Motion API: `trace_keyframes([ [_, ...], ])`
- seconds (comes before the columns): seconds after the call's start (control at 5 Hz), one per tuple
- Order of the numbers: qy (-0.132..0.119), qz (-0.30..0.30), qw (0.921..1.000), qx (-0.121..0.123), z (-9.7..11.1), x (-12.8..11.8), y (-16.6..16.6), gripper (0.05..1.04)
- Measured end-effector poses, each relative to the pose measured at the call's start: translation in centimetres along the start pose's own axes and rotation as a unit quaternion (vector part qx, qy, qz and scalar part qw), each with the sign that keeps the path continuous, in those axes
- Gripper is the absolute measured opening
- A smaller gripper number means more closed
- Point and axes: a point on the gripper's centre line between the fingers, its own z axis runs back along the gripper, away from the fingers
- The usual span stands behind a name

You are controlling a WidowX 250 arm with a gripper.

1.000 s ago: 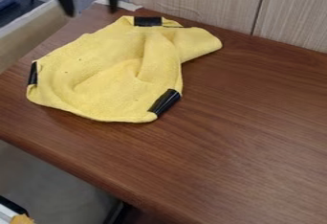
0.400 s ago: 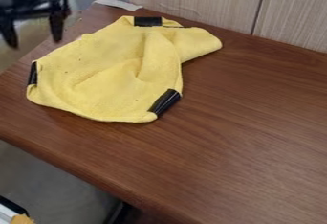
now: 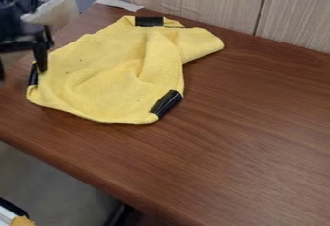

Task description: Fold the cloth from bottom left to top right

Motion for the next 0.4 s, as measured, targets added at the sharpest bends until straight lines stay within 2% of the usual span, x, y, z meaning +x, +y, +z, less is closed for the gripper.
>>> trace_keyframes([
  [0.2, 0.004, -0.019, 0.9998, -0.002, -0.99, 0.10, -0.01, 0.961],
  [0.4, 0.004, -0.041, 0.9991, -0.004, -1.17, 0.21, -0.77, 0.688],
])
